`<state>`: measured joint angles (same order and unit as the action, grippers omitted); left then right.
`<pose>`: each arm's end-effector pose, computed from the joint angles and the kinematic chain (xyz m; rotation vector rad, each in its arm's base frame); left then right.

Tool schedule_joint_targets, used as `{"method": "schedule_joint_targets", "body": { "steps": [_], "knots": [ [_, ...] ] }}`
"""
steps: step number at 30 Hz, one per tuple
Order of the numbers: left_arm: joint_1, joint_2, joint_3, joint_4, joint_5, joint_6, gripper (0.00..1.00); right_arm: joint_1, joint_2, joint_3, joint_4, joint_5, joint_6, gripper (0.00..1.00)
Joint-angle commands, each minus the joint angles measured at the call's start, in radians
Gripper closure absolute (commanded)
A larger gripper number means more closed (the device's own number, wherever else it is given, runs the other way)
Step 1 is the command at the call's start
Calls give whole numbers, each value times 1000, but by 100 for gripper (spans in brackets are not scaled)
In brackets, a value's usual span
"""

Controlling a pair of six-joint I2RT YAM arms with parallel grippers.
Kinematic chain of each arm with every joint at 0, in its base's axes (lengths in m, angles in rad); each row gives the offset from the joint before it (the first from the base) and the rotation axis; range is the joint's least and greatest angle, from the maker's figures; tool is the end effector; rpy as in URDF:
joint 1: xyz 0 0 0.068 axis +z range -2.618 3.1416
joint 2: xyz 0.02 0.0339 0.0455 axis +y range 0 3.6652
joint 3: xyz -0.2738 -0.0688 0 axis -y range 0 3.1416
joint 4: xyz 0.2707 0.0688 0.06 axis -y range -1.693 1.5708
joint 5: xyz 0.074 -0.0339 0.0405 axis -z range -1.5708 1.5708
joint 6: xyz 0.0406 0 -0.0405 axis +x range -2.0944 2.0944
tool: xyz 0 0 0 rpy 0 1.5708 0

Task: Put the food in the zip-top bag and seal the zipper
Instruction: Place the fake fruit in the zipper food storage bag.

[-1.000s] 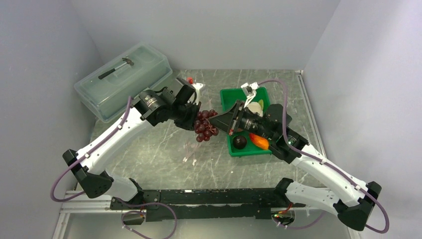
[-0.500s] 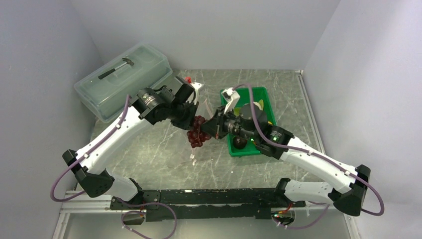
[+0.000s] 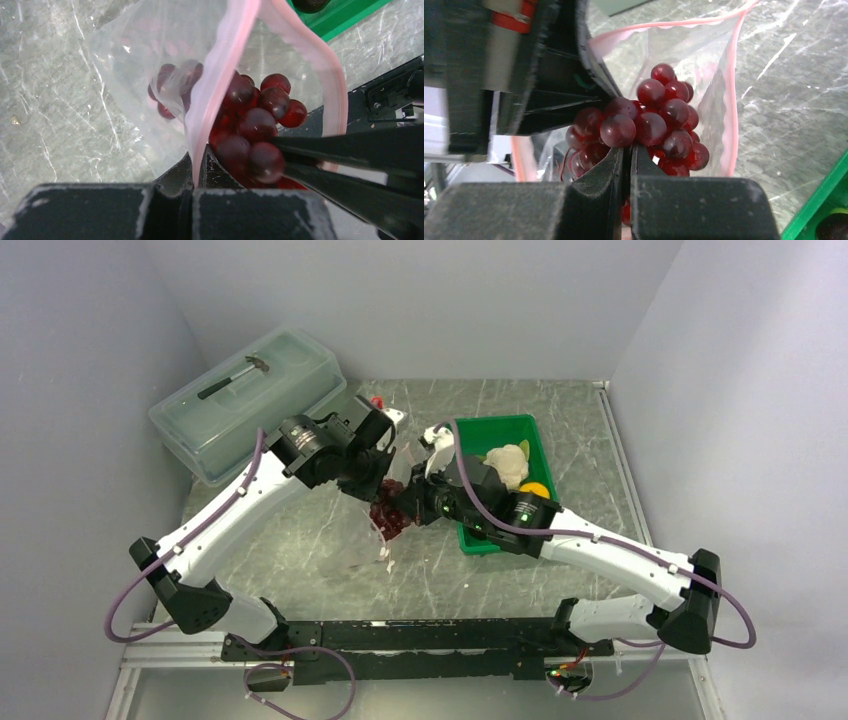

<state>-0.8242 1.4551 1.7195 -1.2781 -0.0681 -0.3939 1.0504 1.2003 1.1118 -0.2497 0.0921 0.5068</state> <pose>0.2021 -0.2143 0.4169 0.5353 2.5692 -0.3560 0.1543 0.2617 0.3666 -0.4804 1.9704 0.9418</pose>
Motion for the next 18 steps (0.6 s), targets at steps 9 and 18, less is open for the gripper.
{"method": "schedule_joint_targets", "body": {
  "steps": [9,18],
  "knots": [
    [-9,-12,94,27,71,-8,100,29,25,-19,49,83,-16,100],
    [-8,-4,77,31,71,-11,100,31,59,42,71,180,-54,100]
  ]
}}
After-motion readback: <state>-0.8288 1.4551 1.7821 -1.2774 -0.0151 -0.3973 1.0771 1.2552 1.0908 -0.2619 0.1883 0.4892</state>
